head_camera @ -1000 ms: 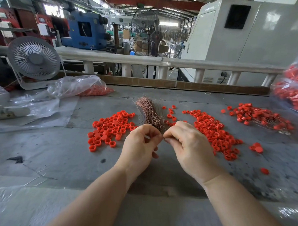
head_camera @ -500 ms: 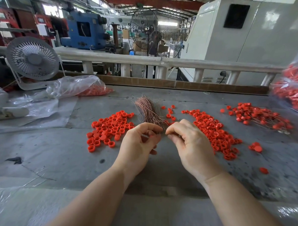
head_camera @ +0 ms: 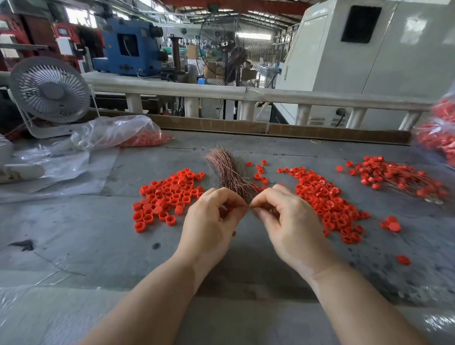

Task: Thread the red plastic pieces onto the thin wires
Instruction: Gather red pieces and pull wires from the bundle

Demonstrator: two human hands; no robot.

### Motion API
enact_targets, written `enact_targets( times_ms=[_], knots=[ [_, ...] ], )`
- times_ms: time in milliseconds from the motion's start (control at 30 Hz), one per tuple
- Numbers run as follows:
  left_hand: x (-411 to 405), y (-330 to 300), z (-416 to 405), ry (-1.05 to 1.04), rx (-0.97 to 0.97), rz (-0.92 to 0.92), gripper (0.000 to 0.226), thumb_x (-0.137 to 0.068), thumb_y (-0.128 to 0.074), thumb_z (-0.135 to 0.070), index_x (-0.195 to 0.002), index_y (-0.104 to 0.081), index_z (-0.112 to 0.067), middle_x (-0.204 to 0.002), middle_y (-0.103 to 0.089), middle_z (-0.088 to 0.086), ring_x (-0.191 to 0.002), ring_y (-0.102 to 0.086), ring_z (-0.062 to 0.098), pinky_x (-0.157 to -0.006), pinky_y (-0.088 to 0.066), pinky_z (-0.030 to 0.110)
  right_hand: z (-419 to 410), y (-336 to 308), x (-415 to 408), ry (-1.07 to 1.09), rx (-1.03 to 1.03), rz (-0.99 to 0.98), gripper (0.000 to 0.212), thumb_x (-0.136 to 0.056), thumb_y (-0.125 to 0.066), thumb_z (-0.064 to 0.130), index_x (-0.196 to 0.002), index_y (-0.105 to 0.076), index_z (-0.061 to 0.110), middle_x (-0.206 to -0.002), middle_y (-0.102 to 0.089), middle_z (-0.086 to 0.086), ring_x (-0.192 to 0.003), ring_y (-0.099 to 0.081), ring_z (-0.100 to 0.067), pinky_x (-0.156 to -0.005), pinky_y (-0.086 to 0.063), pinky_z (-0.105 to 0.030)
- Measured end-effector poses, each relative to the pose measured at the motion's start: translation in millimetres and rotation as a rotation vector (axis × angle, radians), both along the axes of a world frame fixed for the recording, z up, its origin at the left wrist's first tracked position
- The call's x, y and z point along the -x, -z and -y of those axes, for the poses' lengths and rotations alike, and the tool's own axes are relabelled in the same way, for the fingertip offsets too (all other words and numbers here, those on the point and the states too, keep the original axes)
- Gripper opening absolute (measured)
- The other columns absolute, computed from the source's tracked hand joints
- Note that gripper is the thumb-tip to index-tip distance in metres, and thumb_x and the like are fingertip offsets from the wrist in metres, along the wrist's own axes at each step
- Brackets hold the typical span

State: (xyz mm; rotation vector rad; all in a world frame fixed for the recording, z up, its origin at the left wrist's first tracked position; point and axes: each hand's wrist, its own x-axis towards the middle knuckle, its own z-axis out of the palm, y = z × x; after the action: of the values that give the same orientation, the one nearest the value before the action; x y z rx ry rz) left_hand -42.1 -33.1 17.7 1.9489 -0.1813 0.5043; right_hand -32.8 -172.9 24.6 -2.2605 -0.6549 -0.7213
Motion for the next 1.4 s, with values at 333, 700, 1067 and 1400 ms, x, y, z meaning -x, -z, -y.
enact_targets(
  times_ms=[333, 700, 1067, 1400],
  knots=[
    [2.8, -0.7, 1.3, -0.01, -0.098, -0.004, 0.009, -0.079, -0.068, -0.008, -0.078, -0.068, -0.016, -0.075, -0.058, -0.009, -0.065, -0.059, 0.016, -0.067, -0.052, 0.035, -0.3, 0.4, 0.2, 0.003, 0.014, -0.12, 0.011, -0.083, -0.064, 0.004, -0.084, -0.07, 0.014, -0.076, -0.052, 0.011, -0.078, -0.052, -0.012, -0.071, -0.041, -0.024],
    [3.1, -0.4, 0.0, -0.061, -0.102, 0.038, 0.02, -0.076, -0.069, -0.005, -0.07, -0.063, -0.023, -0.068, -0.053, -0.014, -0.058, -0.056, 0.009, -0.059, -0.047, 0.025, -2.5, -1.9, 1.8, -0.018, 0.01, -0.104, 0.012, -0.082, -0.065, 0.002, -0.081, -0.069, 0.013, -0.074, -0.049, 0.013, -0.077, -0.053, -0.013, -0.07, -0.042, -0.026],
    [4.0, -5.6, -0.4, 0.044, 0.061, -0.062, 0.022, -0.078, -0.068, -0.003, -0.068, -0.064, -0.023, -0.062, -0.058, -0.006, -0.043, -0.054, 0.004, -0.045, -0.045, 0.014, -2.0, -2.7, 2.2, -0.011, -0.063, -0.047, 0.013, -0.081, -0.067, 0.001, -0.079, -0.069, 0.013, -0.07, -0.048, 0.015, -0.066, -0.046, -0.003, -0.063, -0.038, -0.021],
    [6.6, -8.5, -0.1, 0.15, 0.146, -0.088, 0.024, -0.079, -0.065, 0.001, -0.065, -0.064, -0.019, -0.046, -0.056, -0.005, -0.041, -0.053, 0.005, -0.044, -0.039, 0.01, -0.7, -3.4, 1.5, 0.002, -0.123, -0.055, 0.014, -0.078, -0.068, 0.001, -0.076, -0.069, 0.015, -0.07, -0.053, 0.009, -0.069, -0.051, -0.011, -0.065, -0.044, -0.032]
  ],
)
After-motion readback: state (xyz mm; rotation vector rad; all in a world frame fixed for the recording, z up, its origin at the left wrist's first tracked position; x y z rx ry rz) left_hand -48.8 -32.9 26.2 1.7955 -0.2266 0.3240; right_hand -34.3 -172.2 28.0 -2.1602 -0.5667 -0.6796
